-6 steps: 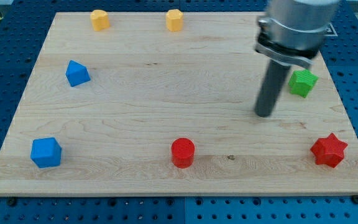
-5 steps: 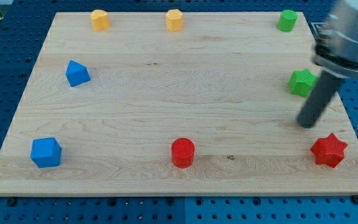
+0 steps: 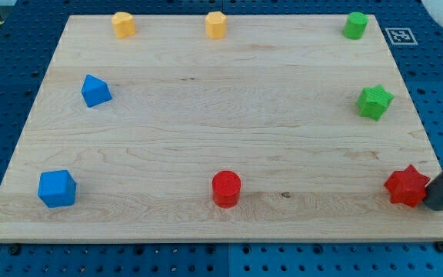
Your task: Push the red star to the bottom left side of the green star
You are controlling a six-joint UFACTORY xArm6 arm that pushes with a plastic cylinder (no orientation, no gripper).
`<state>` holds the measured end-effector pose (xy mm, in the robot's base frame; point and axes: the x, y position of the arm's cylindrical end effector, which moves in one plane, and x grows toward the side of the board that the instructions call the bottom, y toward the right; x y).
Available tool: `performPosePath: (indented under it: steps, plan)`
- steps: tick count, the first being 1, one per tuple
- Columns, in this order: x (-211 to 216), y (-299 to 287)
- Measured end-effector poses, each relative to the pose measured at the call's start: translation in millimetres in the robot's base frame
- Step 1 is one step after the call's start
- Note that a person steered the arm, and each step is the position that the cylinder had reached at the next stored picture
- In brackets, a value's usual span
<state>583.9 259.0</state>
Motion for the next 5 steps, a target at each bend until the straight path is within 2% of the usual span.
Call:
performPosePath:
  steps: [1, 2, 4, 5]
  plan:
    - [-0.4, -32.5]
    - [-0.4, -35.8]
    - [-28.2, -43.4]
    - [-28.3, -68.6]
